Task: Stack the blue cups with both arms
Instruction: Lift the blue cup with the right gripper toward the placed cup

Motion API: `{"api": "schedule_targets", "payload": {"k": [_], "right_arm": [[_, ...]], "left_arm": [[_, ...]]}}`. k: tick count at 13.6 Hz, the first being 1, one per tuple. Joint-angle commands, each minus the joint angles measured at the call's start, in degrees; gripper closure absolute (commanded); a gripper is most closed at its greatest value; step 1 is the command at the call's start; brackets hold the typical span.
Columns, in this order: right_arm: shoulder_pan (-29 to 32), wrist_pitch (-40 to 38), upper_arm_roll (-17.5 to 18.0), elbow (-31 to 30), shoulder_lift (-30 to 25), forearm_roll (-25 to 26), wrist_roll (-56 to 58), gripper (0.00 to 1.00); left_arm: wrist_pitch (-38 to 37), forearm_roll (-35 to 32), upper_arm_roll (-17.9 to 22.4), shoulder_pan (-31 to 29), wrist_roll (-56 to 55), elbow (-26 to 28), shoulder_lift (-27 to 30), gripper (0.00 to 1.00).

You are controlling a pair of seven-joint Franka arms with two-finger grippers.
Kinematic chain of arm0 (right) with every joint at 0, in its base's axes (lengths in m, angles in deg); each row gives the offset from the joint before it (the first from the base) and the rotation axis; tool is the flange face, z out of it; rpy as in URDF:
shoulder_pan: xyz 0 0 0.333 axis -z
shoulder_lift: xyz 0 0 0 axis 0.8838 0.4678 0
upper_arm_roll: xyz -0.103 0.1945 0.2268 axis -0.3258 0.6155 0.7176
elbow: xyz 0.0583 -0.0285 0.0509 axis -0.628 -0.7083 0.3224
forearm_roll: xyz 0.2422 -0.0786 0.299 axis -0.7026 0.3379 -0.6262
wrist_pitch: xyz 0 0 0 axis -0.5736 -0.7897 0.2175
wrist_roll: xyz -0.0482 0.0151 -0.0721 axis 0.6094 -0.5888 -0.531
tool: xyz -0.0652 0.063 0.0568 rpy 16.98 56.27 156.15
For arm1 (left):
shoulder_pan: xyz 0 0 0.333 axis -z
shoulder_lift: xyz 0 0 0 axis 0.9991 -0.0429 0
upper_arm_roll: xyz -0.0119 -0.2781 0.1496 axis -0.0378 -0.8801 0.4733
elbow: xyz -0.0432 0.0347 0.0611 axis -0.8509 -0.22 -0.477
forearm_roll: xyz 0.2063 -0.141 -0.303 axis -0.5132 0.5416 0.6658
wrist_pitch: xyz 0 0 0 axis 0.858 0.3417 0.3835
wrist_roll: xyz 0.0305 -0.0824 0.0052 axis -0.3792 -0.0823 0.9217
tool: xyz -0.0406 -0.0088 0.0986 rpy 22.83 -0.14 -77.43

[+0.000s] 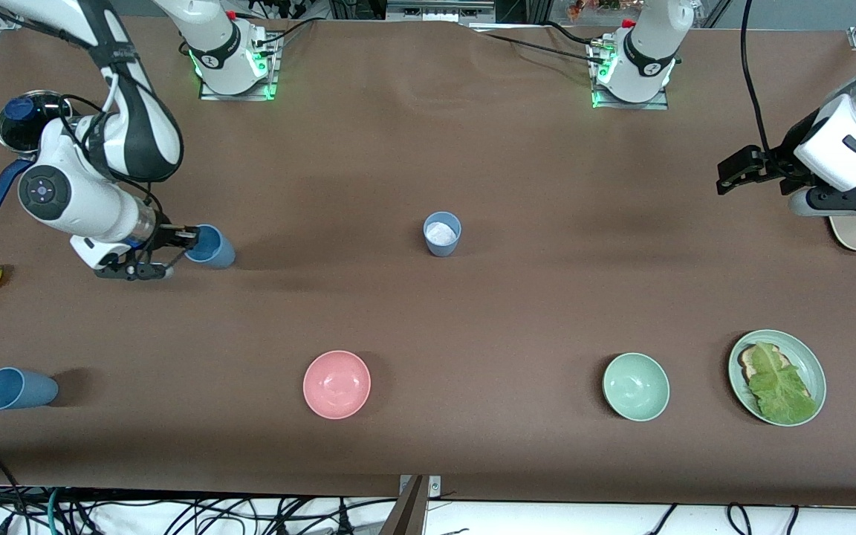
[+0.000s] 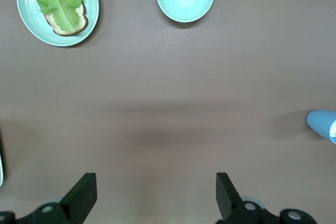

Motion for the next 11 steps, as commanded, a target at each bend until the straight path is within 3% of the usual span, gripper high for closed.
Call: {"api": "schedule_targets", "payload": {"k": [1,3,6,11], "right_arm": [[-0.5,-7.2,6.7,7.9,0.1,-0.3,-9.2,1.00],[-3.5,-7.8,8.9,10.4,0.1,-0.3,-16.8,1.00],[-12.0,-9.6,9.0,15.6,1.6,0.4,-28.0,1.00],[-23.5,-10.1,8.9,27.2,10.1,0.9,-44.9,1.00]], "left_arm": [[-0.3,1.0,0.1,-0.1,0.0,0.0,-0.3,0.00],[-0.1,1.1,0.1,0.2,0.0,-0.4,-1.0,0.00],[0.7,0.9,0.2,0.2,0.0,-0.4,-1.5,0.00],[2.1,0.8,0.2,-0.2,0.5,-0.4,-2.0,0.00]]}}
